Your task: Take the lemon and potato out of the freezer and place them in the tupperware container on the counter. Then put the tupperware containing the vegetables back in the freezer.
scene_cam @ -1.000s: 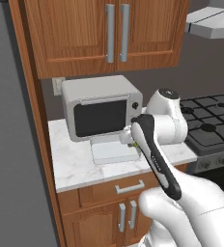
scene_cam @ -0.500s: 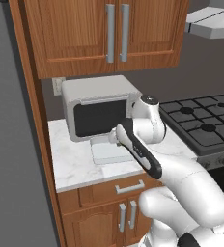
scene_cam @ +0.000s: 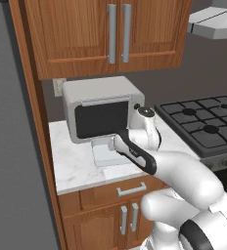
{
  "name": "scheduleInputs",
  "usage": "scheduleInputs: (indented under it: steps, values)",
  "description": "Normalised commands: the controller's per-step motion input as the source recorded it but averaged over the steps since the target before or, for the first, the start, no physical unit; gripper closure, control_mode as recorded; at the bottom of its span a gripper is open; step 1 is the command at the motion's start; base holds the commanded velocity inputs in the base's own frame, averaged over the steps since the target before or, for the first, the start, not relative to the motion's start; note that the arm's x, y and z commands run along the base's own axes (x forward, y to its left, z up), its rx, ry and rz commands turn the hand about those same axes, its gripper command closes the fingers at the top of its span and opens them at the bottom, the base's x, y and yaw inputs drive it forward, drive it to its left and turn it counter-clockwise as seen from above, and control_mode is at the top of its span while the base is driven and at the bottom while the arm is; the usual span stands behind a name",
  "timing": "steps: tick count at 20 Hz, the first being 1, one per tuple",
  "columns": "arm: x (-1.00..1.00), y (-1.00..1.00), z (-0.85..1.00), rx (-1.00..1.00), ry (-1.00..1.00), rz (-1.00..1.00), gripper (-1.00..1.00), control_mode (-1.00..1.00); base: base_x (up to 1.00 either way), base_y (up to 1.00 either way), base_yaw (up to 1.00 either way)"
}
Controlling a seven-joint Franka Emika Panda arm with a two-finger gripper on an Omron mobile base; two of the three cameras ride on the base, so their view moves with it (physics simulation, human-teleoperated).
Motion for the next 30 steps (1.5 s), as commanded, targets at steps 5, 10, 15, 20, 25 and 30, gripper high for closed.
scheduleInputs:
  steps: [5, 10, 15, 20, 25, 30]
  values:
    - [0.26, 0.02, -0.41, 0.0, -0.1, 0.0, 1.0, -1.0, 0.0, 0.0, 0.0]
    - [0.12, 0.03, -0.28, 0.0, -0.1, 0.0, 1.0, -1.0, 0.0, 0.0, 0.0]
    - [0.18, 0.06, -0.14, 0.0, -0.05, 0.0, 1.0, -1.0, 0.0, 0.0, 0.0]
    - [0.32, 0.11, -0.05, 0.0, 0.0, 0.0, 1.0, -1.0, 0.0, 0.0, 0.0]
    - [0.24, 0.14, 0.0, 0.0, 0.0, 0.0, 1.0, -1.0, 0.0, 0.0, 0.0]
    - [0.17, 0.2, -0.05, 0.0, 0.0, 0.0, 1.0, -1.0, 0.0, 0.0, 0.0]
